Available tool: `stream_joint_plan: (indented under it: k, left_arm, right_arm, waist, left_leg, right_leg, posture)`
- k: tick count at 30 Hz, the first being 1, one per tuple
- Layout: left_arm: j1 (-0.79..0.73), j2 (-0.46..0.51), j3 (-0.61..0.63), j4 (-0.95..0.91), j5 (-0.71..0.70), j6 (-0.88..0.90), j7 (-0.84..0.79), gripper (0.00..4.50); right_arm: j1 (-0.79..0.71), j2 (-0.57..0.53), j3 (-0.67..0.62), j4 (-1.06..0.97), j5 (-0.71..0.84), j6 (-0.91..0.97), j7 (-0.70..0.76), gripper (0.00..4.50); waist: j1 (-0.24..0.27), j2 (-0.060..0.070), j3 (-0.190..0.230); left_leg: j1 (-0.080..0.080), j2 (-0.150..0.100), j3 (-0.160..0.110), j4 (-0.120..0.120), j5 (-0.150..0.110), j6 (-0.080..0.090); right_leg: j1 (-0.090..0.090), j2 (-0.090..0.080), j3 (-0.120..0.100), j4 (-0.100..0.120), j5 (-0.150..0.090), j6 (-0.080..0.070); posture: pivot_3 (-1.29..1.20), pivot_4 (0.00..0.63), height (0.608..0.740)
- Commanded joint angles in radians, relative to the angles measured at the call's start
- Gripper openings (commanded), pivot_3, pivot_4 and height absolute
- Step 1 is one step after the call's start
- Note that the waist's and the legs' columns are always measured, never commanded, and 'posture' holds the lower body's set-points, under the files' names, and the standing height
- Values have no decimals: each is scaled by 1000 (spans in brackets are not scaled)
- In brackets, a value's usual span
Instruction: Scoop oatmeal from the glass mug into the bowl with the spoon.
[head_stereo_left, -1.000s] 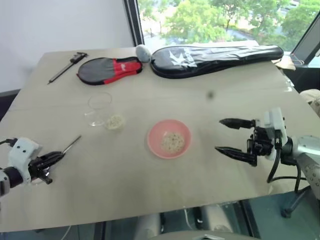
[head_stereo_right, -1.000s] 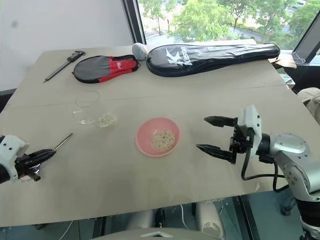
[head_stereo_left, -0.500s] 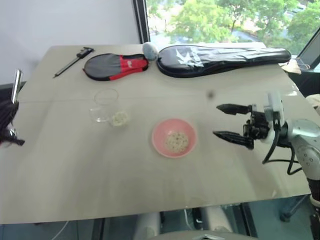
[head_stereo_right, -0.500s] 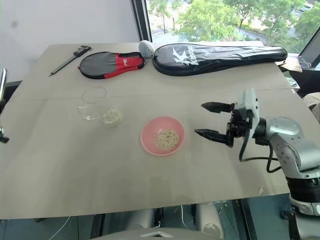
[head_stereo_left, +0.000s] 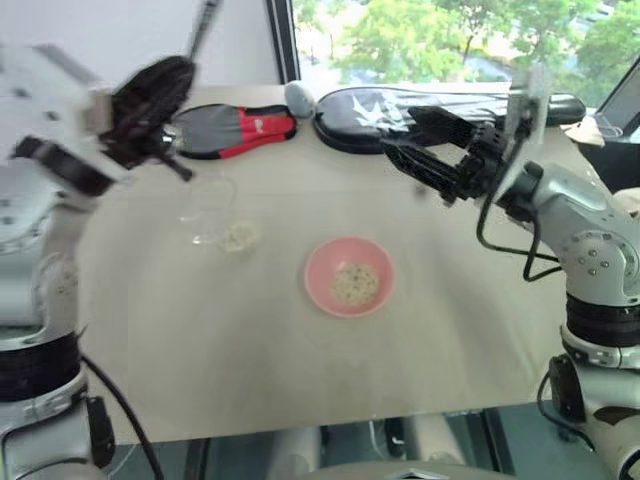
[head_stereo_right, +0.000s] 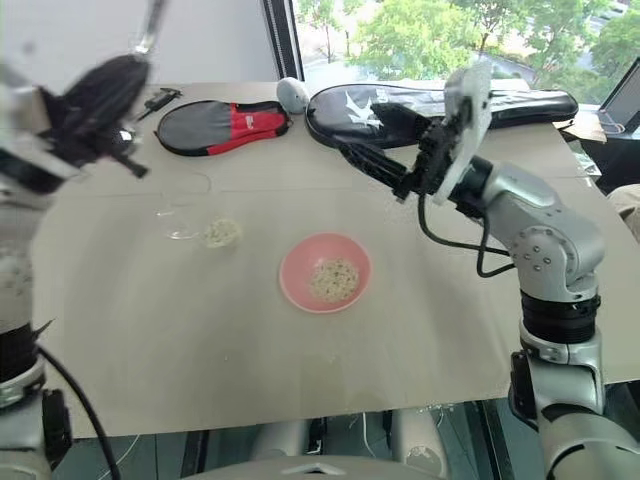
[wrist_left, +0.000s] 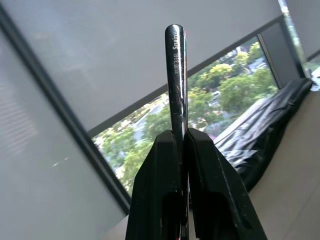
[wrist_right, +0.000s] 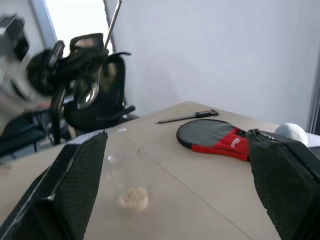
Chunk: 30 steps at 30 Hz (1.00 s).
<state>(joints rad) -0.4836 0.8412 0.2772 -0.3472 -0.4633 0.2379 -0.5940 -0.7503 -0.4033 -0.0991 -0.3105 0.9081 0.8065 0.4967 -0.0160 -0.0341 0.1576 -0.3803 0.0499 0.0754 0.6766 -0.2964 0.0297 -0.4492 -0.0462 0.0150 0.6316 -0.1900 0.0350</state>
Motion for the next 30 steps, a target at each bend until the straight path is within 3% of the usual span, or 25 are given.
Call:
stream_joint_plan:
  k: [1,3,10,17,20,22,27,28,30]
  left_arm:
    - [-53,-35,-114,-46,98,-43,5,73]
    - [-71,-53,-183,-35,166,-79,-12,73]
    - [-93,-104,-238,1,226,-125,-41,73]
    - [-92,-121,-235,-5,235,-124,-70,73]
    - [-83,-119,-232,-4,237,-120,-85,0]
    - [-74,-117,-230,-5,238,-120,-95,0]
    - [-77,-134,-220,-9,221,-90,-88,0]
    - [-76,-135,-220,-12,219,-82,-88,0]
    - [-76,-136,-220,-14,220,-75,-89,0]
  right_arm:
    - [-119,89,-50,21,111,85,-178,4500]
    - [-183,150,-60,73,123,93,-247,4500]
    - [-255,269,-45,136,180,130,-324,4500]
    - [-241,275,-31,130,208,186,-325,4500]
    - [-247,272,-37,136,208,186,-323,3604]
    - [-250,267,-38,140,203,185,-321,2503]
    - [-258,263,-45,158,196,177,-327,339]
    - [-259,263,-45,159,195,177,-327,123]
    - [-262,264,-45,160,193,178,-327,123]
  waist:
    - [-2,0,0]
    - [-1,1,1]
    - [2,1,1]
    - [2,1,1]
    - [2,1,1]
    - [1,1,1]
    - [1,1,1]
    - [1,1,1]
    - [1,1,1]
  left_leg:
    - [0,0,0,0,0,0]
    - [0,0,-1,0,0,0]
    - [-2,0,-3,1,0,0]
    - [-4,0,-4,2,0,0]
    - [-4,0,-4,2,0,1]
    - [-3,0,-5,2,0,1]
    - [-3,0,-5,4,-1,1]
    - [-3,0,-5,4,-1,2]
    - [-4,0,-5,4,-1,2]
  right_leg:
    - [0,0,0,0,0,0]
    - [-1,0,-1,2,0,0]
    - [-1,0,-2,1,0,0]
    - [-1,0,-3,0,0,0]
    - [-1,0,-3,0,0,0]
    - [-1,0,-3,1,0,0]
    - [-1,0,-4,2,0,0]
    - [-1,0,-4,2,0,0]
    - [-1,0,-4,3,0,0]
  posture:
    - [0,150,740]
    - [0,150,740]
    - [0,150,740]
    - [0,150,740]
    - [0,150,740]
    - [0,150,740]
    - [0,150,740]
    - [0,150,740]
    - [0,150,740]
